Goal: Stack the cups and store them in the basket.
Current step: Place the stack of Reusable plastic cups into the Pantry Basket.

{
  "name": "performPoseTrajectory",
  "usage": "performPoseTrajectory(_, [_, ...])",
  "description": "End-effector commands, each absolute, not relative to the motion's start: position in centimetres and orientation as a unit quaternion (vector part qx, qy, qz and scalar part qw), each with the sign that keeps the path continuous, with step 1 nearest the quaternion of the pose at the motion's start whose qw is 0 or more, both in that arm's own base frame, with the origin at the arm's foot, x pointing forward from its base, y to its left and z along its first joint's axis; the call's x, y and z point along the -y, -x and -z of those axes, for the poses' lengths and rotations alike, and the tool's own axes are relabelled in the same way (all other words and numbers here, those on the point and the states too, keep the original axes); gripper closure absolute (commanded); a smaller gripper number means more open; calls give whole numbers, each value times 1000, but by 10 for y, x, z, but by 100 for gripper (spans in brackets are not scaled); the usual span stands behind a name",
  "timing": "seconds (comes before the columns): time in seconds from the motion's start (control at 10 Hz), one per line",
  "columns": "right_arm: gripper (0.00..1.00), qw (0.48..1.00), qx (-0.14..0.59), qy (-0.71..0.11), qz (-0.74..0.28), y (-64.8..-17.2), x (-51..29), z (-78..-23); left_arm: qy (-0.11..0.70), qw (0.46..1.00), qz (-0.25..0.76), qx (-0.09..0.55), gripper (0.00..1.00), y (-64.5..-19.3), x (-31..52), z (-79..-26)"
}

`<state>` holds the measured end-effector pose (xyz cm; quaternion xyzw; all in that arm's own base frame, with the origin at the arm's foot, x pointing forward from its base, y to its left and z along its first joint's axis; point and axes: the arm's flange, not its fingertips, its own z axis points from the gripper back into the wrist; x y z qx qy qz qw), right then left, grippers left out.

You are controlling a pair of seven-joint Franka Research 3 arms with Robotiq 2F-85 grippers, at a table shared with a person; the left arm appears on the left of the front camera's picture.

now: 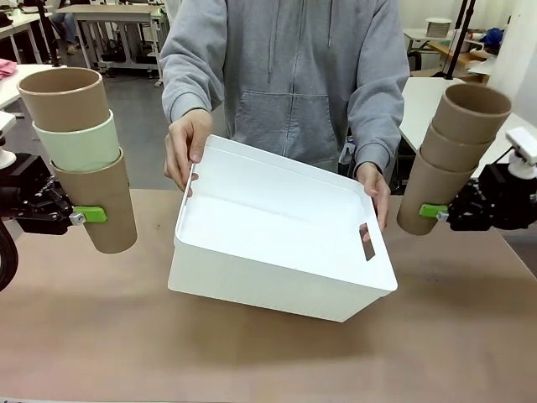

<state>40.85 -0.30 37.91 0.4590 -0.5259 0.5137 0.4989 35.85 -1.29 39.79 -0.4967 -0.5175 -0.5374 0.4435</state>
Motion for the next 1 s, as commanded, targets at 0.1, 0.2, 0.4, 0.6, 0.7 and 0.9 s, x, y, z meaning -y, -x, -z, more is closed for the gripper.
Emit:
performPoseTrajectory(0.1, [16,562,477,-415,-534,-371,-26,-458,500,444,535,516,14,-357,13,-403])
performPoseTrajectory(0.2, [16,584,460,-395,-540,-364,-43,-473,500,444,535,516,14,-357,13,-403])
performPoseTrajectory(0.4, [16,625,430,-347,-551,-360,-86,-492,500,444,535,516,14,-357,13,-403])
performPoseTrajectory(0.6, [16,662,393,-294,-566,-360,-135,-490,500,444,535,516,14,-357,13,-403])
performPoseTrajectory(0.7, [16,681,385,-262,-566,-365,-160,-492,500,444,535,516,14,-357,13,-403])
performPoseTrajectory(0.9, [16,698,354,-242,-573,-360,-189,-477,500,444,535,516,14,-357,13,-403])
